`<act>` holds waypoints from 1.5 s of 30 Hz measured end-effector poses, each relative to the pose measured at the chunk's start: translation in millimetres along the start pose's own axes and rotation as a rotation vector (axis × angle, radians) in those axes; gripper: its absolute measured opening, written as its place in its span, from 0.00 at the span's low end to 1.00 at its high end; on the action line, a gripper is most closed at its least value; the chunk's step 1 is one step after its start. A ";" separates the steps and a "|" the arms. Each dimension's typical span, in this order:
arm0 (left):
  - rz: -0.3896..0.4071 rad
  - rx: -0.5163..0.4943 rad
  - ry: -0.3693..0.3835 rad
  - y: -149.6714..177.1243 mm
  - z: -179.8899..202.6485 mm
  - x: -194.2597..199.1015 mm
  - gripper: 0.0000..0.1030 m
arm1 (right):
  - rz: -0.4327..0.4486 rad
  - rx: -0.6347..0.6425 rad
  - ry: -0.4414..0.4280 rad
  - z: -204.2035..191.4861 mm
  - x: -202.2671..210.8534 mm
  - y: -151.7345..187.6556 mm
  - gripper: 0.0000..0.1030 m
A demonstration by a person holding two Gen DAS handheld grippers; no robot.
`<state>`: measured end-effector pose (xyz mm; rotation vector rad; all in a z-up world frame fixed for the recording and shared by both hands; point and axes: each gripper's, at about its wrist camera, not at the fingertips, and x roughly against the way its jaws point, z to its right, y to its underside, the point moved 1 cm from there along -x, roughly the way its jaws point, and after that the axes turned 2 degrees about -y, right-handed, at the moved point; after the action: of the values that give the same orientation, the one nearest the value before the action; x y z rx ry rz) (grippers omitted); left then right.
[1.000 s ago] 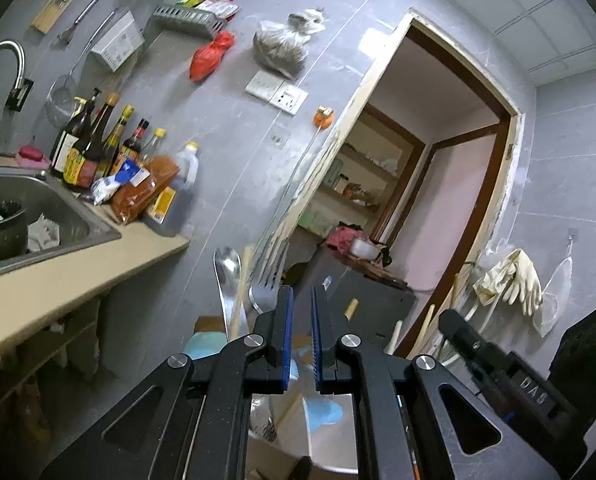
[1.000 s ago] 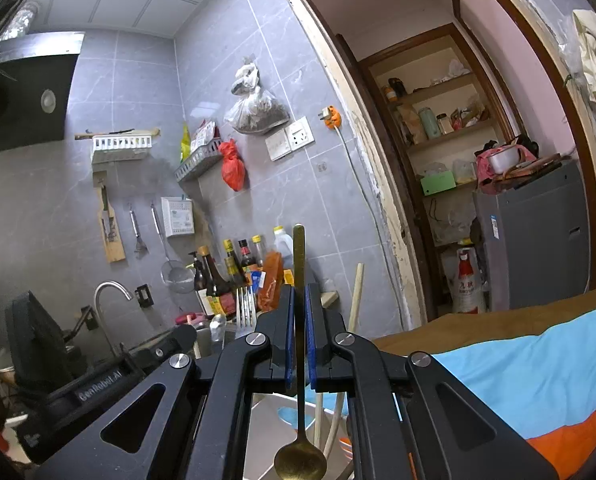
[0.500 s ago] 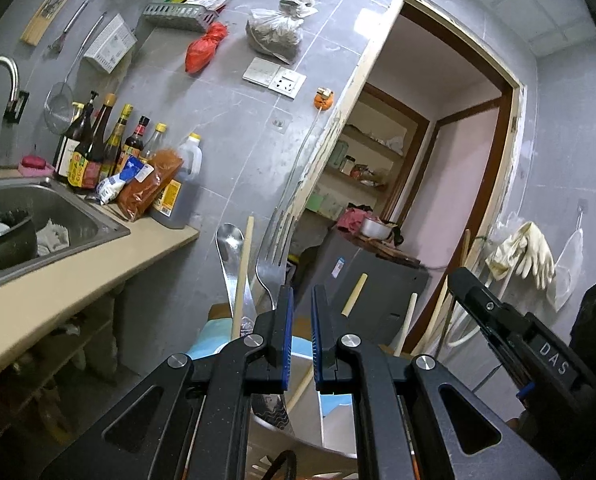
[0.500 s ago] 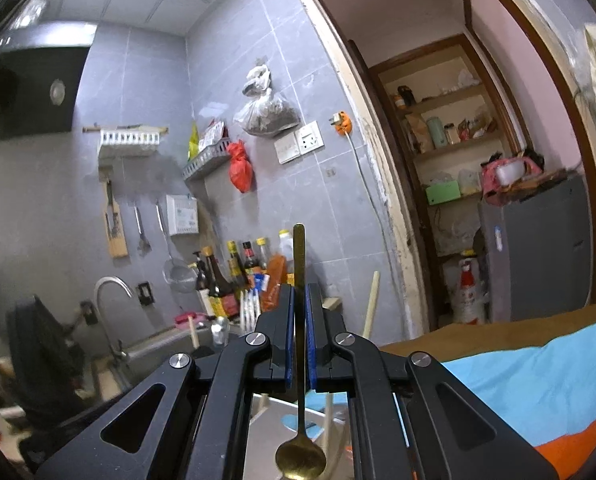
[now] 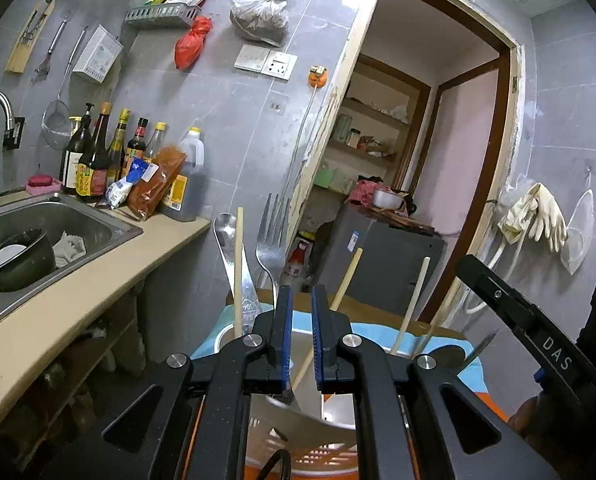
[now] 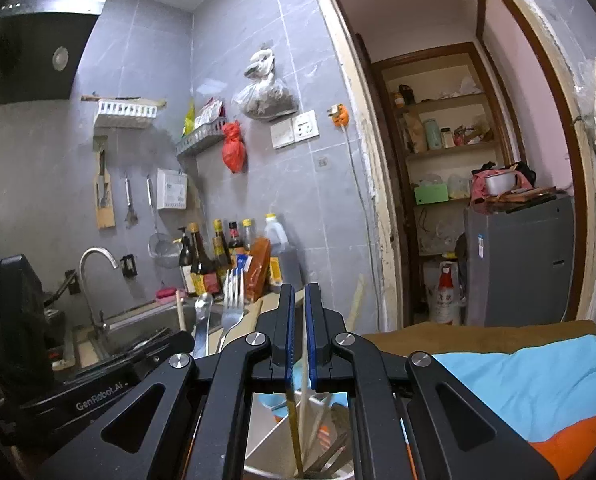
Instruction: Organize utensils
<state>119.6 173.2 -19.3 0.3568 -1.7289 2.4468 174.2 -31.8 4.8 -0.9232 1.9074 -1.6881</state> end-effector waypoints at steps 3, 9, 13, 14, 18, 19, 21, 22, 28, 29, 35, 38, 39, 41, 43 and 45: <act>-0.014 -0.009 -0.003 -3.1 0.1 3.8 0.13 | -0.008 0.005 0.003 -2.9 3.1 -2.3 0.04; -0.019 -0.043 -0.005 -15.0 5.8 17.2 0.32 | -0.011 -0.005 0.016 -5.3 13.5 -10.0 0.13; -0.045 -0.073 -0.022 -23.7 10.7 24.9 0.49 | -0.024 -0.021 0.043 -5.1 29.5 -16.8 0.20; -0.054 -0.078 -0.030 -24.9 12.3 26.8 0.53 | -0.028 -0.027 0.051 -3.8 32.4 -18.3 0.21; -0.080 -0.093 -0.045 -25.9 18.6 36.5 0.72 | -0.064 -0.056 0.104 2.0 50.9 -21.6 0.34; -0.092 -0.103 -0.051 -25.0 21.3 38.9 0.75 | -0.071 -0.067 0.116 4.5 56.9 -21.7 0.37; -0.115 -0.126 -0.071 -22.2 26.4 42.4 0.77 | -0.085 -0.084 0.140 9.1 67.7 -22.2 0.49; -0.129 -0.138 -0.087 -20.2 29.7 44.3 0.77 | -0.093 -0.090 0.152 11.1 73.4 -22.3 0.51; -0.142 -0.196 -0.127 -4.9 49.0 62.8 0.85 | -0.132 -0.116 0.219 21.8 111.4 -20.6 0.75; -0.144 -0.209 -0.131 -3.1 52.4 65.3 0.85 | -0.138 -0.120 0.230 23.2 118.4 -19.6 0.77; -0.187 -0.257 -0.144 20.2 76.1 88.0 0.85 | -0.161 -0.139 0.292 29.2 160.5 -13.5 0.92; -0.190 -0.233 -0.135 28.6 85.6 104.5 0.85 | -0.148 -0.132 0.319 28.8 185.7 -16.4 1.00; -0.187 -0.226 -0.131 30.2 88.8 110.2 0.85 | -0.142 -0.127 0.327 27.6 196.1 -18.3 1.00; -0.181 -0.213 -0.128 32.2 94.8 122.4 0.85 | -0.144 -0.118 0.341 25.5 210.9 -20.6 1.00; -0.173 -0.191 -0.110 33.1 101.1 135.5 0.85 | -0.136 -0.100 0.351 22.2 225.7 -23.4 1.00; -0.160 -0.185 -0.100 34.1 107.3 148.3 0.85 | -0.132 -0.087 0.358 18.5 236.3 -24.7 1.00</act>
<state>-18.6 55.6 22.7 0.5799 -1.8689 2.1729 29.8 -215.4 51.9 -0.8385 2.2054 -1.9697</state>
